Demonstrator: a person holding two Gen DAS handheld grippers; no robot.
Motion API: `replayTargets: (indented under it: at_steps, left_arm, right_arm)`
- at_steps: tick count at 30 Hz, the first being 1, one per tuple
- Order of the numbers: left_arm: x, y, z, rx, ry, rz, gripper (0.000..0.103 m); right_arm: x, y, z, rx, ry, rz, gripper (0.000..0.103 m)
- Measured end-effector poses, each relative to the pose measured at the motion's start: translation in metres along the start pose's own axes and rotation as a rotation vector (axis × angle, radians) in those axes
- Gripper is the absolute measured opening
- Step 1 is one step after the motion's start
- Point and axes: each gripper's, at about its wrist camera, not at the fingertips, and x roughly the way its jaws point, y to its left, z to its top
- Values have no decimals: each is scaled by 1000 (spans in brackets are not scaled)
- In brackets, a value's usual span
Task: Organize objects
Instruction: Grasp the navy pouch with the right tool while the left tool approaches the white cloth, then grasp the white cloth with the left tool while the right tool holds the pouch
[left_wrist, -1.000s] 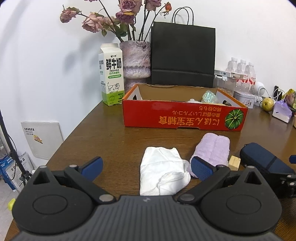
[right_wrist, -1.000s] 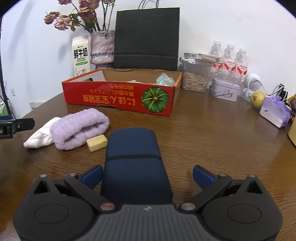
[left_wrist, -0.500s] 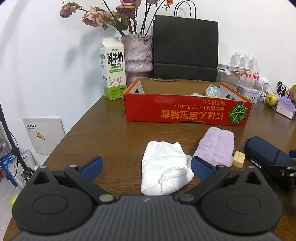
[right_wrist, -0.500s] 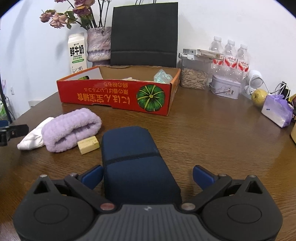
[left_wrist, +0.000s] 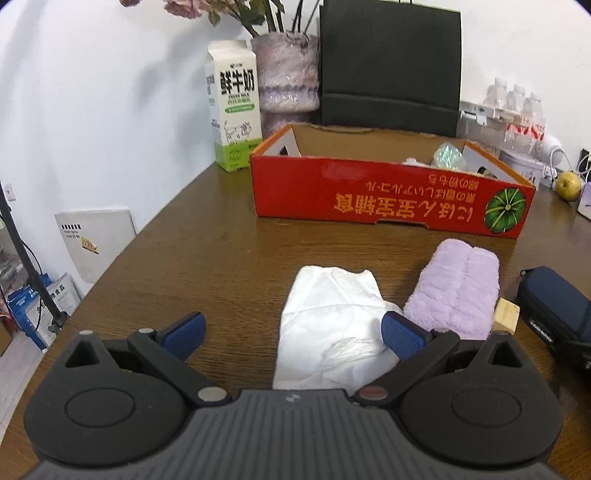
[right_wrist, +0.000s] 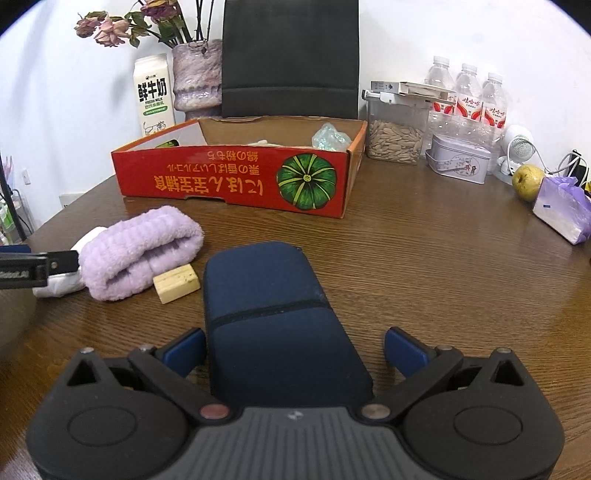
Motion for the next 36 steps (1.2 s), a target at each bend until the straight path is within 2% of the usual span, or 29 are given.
replayTargets:
  at_steps: [5,7,9,11,15,20,22,23,26,28,33,36]
  left_arm:
    - [4,5,-3,-29,40,-30,99]
    - [2,8,-4,-31,42,-47,93]
    - [-3,8,-5,-15,45,-72,80]
    - [-10,10,-7,5,46,-94,74]
    - [-24,18,-15,48,46,-87,72]
    - [-41,36,-25,46,54,-63,74]
    - [-46,39,-25,32,42,-60,85]
    - [-48,40,-24,20,29,-60,102]
    - [-55,35,-19,4,4,-64,103]
    - [-53,29,-14,5,27,-74,103]
    - [-34,13,-11,16,106,-11,103]
    - [-25,8,-12,26,126,-1,103]
  right_arm:
    - [1,0,1,0,0,-1,103]
    - [1,0,1,0,0,-1,103]
    - [0,0,1,0,0,-1,103]
    - [0,0,1,1,0,-1,103]
    - [0,0,1,0,0,-1,103]
    - [0,0,1,0,1,-1,103]
    - [0,0,1,0,1,-1,103]
    - [0,0,1,0,1,-1,103]
    - [0,1,1,0,1,-1,103]
    - [0,0,1,0,0,-1,103]
    - [0,0,1,0,0,0,103]
    - [0,1,1,0,0,0,103]
